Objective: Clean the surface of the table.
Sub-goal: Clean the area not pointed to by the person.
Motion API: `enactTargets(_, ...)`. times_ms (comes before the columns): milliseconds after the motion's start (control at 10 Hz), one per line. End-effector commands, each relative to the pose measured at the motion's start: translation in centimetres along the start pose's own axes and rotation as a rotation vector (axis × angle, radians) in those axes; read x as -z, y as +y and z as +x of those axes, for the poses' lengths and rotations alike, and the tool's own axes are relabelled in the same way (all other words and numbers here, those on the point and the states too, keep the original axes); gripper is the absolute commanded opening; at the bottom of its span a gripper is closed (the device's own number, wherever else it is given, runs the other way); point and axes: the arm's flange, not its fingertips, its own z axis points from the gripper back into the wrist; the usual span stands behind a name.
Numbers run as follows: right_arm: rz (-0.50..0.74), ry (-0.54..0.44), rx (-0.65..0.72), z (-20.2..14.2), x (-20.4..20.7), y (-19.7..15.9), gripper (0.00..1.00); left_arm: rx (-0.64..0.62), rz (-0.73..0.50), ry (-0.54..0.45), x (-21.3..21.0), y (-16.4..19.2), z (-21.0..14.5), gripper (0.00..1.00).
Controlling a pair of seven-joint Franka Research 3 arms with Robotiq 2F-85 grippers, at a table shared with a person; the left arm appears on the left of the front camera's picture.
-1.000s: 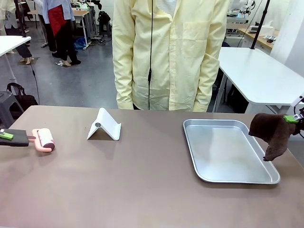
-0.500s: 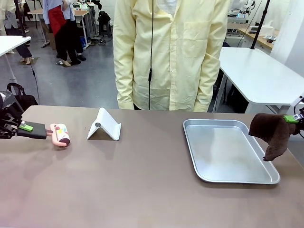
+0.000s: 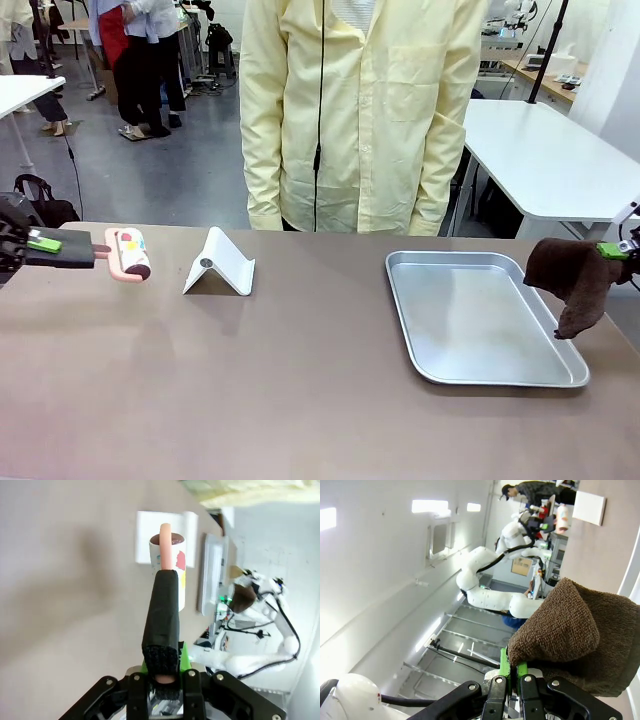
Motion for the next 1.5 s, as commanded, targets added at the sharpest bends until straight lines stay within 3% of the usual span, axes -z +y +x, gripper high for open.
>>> enactTargets(0,0.011,-0.009,0.012,0.5,-0.1,0.5,0.06,0.102,-0.061,0.065,-2.6,-1.8,-6.9,0.22)
enactTargets(300,0.011,-0.009,0.012,0.5,-0.1,0.5,0.06,0.24,-0.105,0.318,-7.8,-0.6,-14.3,0.22)
enactTargets(400,0.011,-0.009,0.012,0.5,-0.1,0.5,0.06,0.243,-0.123,0.258,-9.4,0.4,-15.6,0.22)
enactTargets(600,0.011,-0.009,0.012,0.5,-0.1,0.5,0.06,0.18,-0.241,0.316,-11.0,2.7,-15.4,0.22)
enactTargets(700,0.011,-0.009,0.012,0.5,-0.1,0.5,0.06,0.212,-0.133,0.278,-9.1,0.2,-17.1,0.22)
enactTargets(1400,0.011,-0.009,0.012,0.5,-0.1,0.5,0.06,0.212,-0.133,0.278,-9.1,0.2,-17.1,0.22)
